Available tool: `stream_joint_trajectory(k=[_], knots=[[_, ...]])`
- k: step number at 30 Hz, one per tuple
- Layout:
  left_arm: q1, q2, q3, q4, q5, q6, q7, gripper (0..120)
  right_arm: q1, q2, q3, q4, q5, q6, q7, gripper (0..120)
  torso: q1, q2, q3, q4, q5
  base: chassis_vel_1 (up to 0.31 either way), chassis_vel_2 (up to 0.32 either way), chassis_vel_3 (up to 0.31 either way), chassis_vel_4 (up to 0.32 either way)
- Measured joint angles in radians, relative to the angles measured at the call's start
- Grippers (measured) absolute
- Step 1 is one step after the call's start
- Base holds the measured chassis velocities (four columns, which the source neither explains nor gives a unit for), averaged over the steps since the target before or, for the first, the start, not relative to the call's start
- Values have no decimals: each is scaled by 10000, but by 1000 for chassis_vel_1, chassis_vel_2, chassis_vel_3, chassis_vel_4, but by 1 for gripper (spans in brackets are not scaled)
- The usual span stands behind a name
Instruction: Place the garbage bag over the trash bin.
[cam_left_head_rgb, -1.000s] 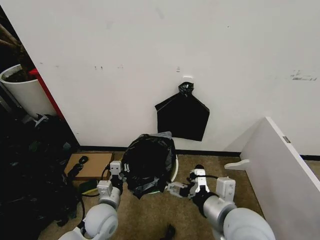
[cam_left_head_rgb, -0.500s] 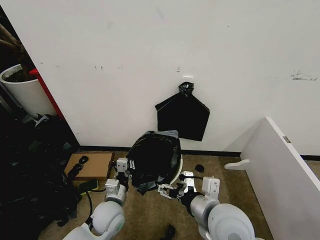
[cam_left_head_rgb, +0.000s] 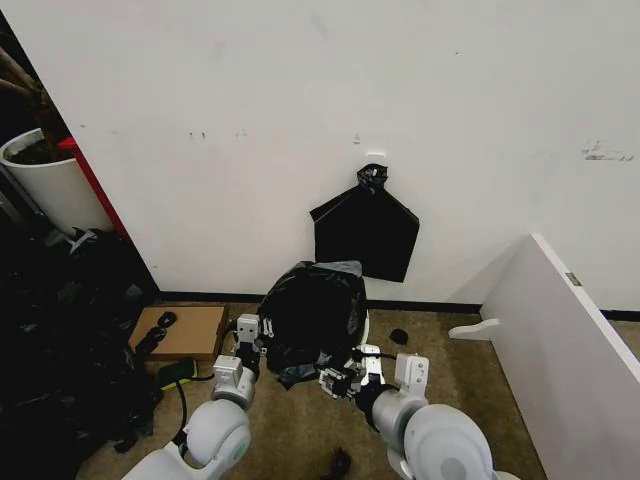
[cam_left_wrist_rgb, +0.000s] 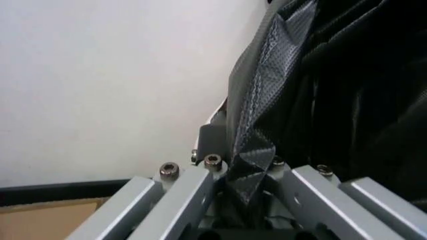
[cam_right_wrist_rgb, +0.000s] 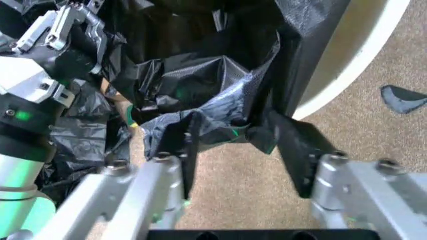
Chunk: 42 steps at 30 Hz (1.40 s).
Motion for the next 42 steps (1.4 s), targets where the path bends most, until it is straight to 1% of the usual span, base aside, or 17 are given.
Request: stream_joint_trajectory(k=[2, 3, 7, 10, 18, 21, 25, 26, 28, 30, 31, 32, 37, 38, 39, 41, 42], knots=[[2, 17, -9, 2, 0, 1, 5, 0, -17, -26, -4, 1, -74, -6, -49, 29, 0, 0, 0, 0, 0, 0, 0, 0, 0], [2, 17, -9, 2, 0, 1, 5, 0, -17, -26, -4, 1, -74, -6, -49, 29, 0, 0, 0, 0, 0, 0, 0, 0, 0], [4, -44, -10, 50, 6, 11, 7, 0, -39, -106, -15, 3, -222, -30, -179, 10, 0, 0, 0, 0, 0, 0, 0, 0, 0], [-23, -95, -9, 73, 3, 14, 6, 0, -37, -132, -80, 3, -248, -42, -212, 0, 0, 0, 0, 0, 0, 0, 0, 0, 0], [-68, -121, -12, 102, -13, 18, 4, 0, -63, -104, -99, 37, -381, -30, -188, 0, 0, 0, 0, 0, 1, 0, 0, 0, 0], [-74, -123, -44, 146, -7, 17, -76, 0, -194, -108, -7, 371, -293, 95, 22, 0, 0, 0, 0, 0, 0, 0, 0, 0, 0], [-125, -177, -42, 178, 47, -35, -98, 0, -296, -92, 108, 575, 218, 385, 204, 15, 0, 0, 0, -1, 0, 0, 0, 0, 0], [-125, -177, -42, 178, 47, -35, -98, 0, -296, -92, 108, 575, 218, 385, 204, 15, 0, 0, 0, -1, 0, 0, 0, 0, 0], [-151, -251, -4, 178, 118, -62, -77, 0, -286, 46, 112, 625, 572, 417, 364, 25, 0, 0, 0, -1, 0, 0, 0, 0, 0], [-168, -297, 11, 180, 173, -70, -69, 0, -288, 158, 60, 628, 665, 418, 431, 32, 0, 0, 0, -1, -1, 0, 0, 0, 0], [-168, -297, 11, 180, 173, -70, -69, 0, -288, 158, 60, 628, 665, 418, 431, 32, 0, 0, 0, -1, -1, 0, 0, 0, 0], [-174, -310, 13, 180, 201, -74, -69, 0, -296, 223, 19, 620, 685, 422, 465, 38, 0, 0, 0, -1, 0, 0, 0, 0, 0], [-170, -275, 13, 159, 309, -154, -22, 0, -246, 643, 10, 526, 954, 575, 691, 58, 0, 0, 0, -1, 1, 0, 0, 0, 0], [-165, -272, 13, 158, 324, -168, -16, 0, -226, 776, 34, 480, 975, 616, 759, 62, 0, 0, 0, 1, 1, 0, 0, 0, 0], [-165, -272, 13, 158, 324, -168, -16, 0, -226, 776, 34, 480, 975, 616, 759, 62, 0, 0, 0, 1, 1, 0, 0, 0, 0], [-151, -271, 13, 118, 328, -171, -13, 0, -249, 961, 48, 354, 936, 628, 871, 72, 0, 0, 0, 1, 0, 0, 0, 0, 0], [-148, -271, 13, 100, 328, -171, -13, 0, -270, 990, 41, 306, 877, 628, 888, 74, 0, 0, 0, 0, 0, 0, 0, 0, 0]])
